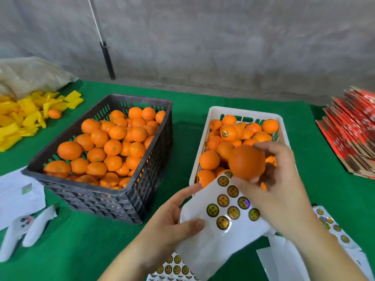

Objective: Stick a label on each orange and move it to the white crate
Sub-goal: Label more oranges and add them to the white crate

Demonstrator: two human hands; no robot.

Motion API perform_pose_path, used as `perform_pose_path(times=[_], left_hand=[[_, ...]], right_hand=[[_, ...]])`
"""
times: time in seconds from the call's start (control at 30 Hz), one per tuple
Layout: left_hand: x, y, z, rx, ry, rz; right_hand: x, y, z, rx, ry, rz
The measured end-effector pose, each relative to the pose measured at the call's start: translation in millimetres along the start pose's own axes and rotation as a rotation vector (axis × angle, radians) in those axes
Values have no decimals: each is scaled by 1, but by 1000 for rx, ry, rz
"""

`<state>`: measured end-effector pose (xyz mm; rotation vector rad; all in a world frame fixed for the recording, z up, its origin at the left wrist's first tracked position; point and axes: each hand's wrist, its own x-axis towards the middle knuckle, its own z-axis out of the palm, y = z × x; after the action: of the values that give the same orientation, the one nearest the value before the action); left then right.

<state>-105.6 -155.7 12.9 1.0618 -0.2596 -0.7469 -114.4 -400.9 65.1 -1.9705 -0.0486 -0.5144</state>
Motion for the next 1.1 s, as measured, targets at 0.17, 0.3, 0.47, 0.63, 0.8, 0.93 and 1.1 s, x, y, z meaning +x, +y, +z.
perform_pose_path(times=[0.17,0.3,0.47,0.63,0.8,0.93,1.1], left_hand=[[5,-2,-8,76,42,9],[3,1,-18,188,98,45],[4,19,-39,320,242,45],[19,50,-65,747,362,223],[50,83,-161,1324,741,131],[77,78,-224,1637,337,-826],[95,66,-232,1572,261,-1153]], right_hand=[[104,16,-11,-356,112,81],[104,24,-8,-307,-45,219],[23,35,20,258,-623,447],[-10,44,41,352,-446,358],[-18,55,47,491,-238,424],[-20,60,49,513,-189,485],[-18,57,54,631,-146,500]])
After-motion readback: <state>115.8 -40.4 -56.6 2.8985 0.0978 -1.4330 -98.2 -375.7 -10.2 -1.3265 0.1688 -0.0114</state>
